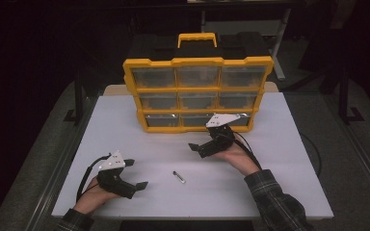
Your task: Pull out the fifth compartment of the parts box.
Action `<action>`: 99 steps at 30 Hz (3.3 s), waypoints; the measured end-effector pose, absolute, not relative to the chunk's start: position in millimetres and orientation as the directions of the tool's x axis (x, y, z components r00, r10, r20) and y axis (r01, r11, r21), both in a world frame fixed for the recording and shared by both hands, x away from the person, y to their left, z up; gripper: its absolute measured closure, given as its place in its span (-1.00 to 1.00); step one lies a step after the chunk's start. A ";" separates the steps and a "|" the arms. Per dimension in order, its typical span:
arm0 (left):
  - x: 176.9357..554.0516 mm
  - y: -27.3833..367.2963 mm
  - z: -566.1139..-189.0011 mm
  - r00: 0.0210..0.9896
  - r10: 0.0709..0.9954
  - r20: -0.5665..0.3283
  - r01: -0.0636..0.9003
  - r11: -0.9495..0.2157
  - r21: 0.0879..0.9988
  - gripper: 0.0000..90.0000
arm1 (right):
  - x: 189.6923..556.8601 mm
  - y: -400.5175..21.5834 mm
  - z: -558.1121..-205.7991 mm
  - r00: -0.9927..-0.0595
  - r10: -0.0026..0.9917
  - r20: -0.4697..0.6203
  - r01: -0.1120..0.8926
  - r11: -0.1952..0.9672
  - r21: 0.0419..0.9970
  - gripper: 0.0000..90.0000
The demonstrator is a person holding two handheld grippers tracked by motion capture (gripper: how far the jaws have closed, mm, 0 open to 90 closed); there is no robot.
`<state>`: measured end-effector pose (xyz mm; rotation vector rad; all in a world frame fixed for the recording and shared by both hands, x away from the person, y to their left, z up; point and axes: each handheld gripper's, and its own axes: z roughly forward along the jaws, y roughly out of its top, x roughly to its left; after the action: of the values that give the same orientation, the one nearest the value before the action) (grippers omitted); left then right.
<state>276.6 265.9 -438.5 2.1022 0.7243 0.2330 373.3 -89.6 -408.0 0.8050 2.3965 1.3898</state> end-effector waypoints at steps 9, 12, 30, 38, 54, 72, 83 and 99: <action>276.6 265.8 -438.5 0.813 0.573 -0.102 0.413 -0.444 0.795 -1.00 | 373.5 -87.1 -409.9 -0.821 0.569 0.043 0.321 0.398 0.859 -1.00; 276.5 265.9 -438.1 0.814 0.572 -0.099 0.409 -0.444 0.797 -1.00 | 372.9 -86.3 -410.1 -0.825 0.564 0.037 0.316 0.405 0.858 -1.00; 276.2 266.9 -437.5 0.815 0.571 -0.101 0.406 -0.437 0.803 -1.00 | 371.5 -83.4 -411.2 -0.834 0.550 -0.046 0.255 0.458 0.852 -1.00; 275.5 266.5 -436.8 0.815 0.572 -0.098 0.404 -0.439 0.803 -1.00 | 369.7 -81.0 -410.2 -0.833 0.548 -0.075 0.231 0.467 0.853 -1.00; 275.4 267.3 -437.5 0.812 0.575 -0.098 0.400 -0.427 0.811 -1.00 | 368.5 -78.8 -411.8 -0.835 0.519 -0.184 0.140 0.523 0.841 -1.00; 276.3 269.7 -438.1 0.807 0.581 -0.103 0.408 -0.424 0.809 -1.00 | 368.2 -73.5 -413.3 -0.831 0.505 -0.232 0.102 0.550 0.829 -1.00; 276.8 270.6 -437.9 0.810 0.579 -0.093 0.402 -0.431 0.808 -1.00 | 366.5 -72.6 -413.1 -0.823 0.495 -0.279 0.067 0.573 0.817 -1.00; 275.9 270.6 -438.3 0.808 0.583 -0.086 0.398 -0.432 0.809 -1.00 | 363.8 -70.2 -413.5 -0.803 0.489 -0.341 0.032 0.606 0.795 -1.00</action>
<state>275.9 270.6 -438.3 2.0804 0.7236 0.2577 363.8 -70.2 -413.5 0.4104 2.2935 1.1213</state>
